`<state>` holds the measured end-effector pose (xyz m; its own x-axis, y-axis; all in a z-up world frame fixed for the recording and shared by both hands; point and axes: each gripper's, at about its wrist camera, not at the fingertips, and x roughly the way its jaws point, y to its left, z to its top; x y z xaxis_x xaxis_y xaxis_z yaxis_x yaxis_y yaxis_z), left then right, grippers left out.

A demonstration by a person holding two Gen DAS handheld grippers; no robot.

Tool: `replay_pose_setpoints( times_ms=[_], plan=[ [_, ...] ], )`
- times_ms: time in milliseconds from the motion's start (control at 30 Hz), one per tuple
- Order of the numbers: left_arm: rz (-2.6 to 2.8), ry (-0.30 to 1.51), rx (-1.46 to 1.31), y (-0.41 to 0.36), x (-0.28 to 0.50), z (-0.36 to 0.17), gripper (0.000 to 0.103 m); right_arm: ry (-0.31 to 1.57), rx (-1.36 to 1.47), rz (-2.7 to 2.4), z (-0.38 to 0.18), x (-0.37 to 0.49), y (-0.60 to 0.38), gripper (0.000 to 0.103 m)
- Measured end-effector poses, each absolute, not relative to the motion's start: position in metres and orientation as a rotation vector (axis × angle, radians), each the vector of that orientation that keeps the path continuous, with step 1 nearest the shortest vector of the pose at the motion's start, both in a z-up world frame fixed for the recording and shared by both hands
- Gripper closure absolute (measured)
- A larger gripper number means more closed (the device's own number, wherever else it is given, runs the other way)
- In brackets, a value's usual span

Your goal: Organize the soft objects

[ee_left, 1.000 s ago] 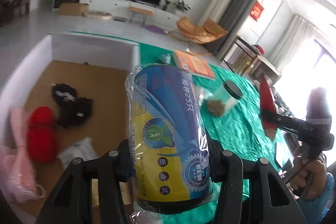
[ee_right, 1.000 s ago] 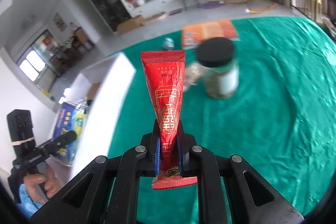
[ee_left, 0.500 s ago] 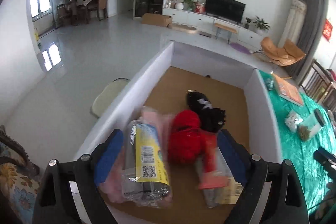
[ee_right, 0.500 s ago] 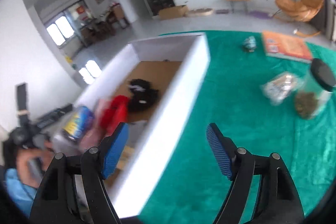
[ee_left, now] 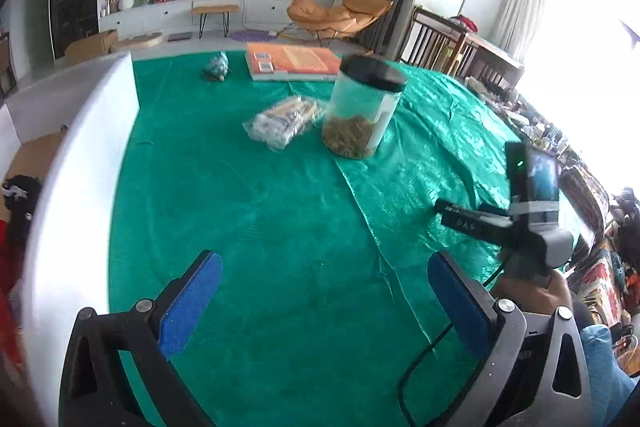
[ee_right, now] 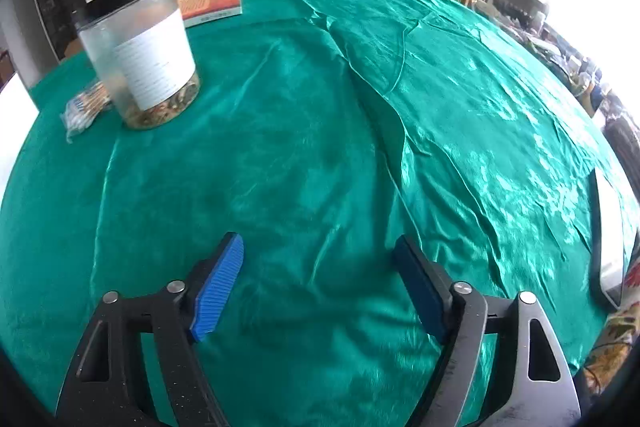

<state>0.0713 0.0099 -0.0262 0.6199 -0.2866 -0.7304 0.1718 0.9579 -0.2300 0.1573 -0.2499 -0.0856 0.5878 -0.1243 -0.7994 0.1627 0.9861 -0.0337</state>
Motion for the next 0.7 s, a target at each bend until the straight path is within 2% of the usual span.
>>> replay_pose_setpoints(
  times_ms=[167, 333, 467, 600, 700],
  plan=[
    [-0.166, 0.906, -0.095, 0.011, 0.122, -0.075, 0.001, 0.905, 0.084, -0.183, -0.092, 0.180, -0.262, 0.009],
    [-0.105, 0.934, -0.054, 0.027, 0.134, -0.105, 0.001, 0.902, 0.081, -0.190, -0.095, 0.184, -0.266, 0.009],
    [-0.101, 0.915, -0.094, 0.035, 0.133, -0.109, 0.000, 0.902, 0.080, -0.191, -0.096, 0.185, -0.265, 0.008],
    [-0.050, 0.947, 0.022, 0.019, 0.140, -0.114, 0.000, 0.902, 0.080, -0.191, -0.096, 0.185, -0.265, 0.008],
    [-0.061, 0.944, 0.008, 0.021, 0.141, -0.115, 0.000, 0.902, 0.080, -0.191, -0.096, 0.185, -0.264, 0.008]
  ],
)
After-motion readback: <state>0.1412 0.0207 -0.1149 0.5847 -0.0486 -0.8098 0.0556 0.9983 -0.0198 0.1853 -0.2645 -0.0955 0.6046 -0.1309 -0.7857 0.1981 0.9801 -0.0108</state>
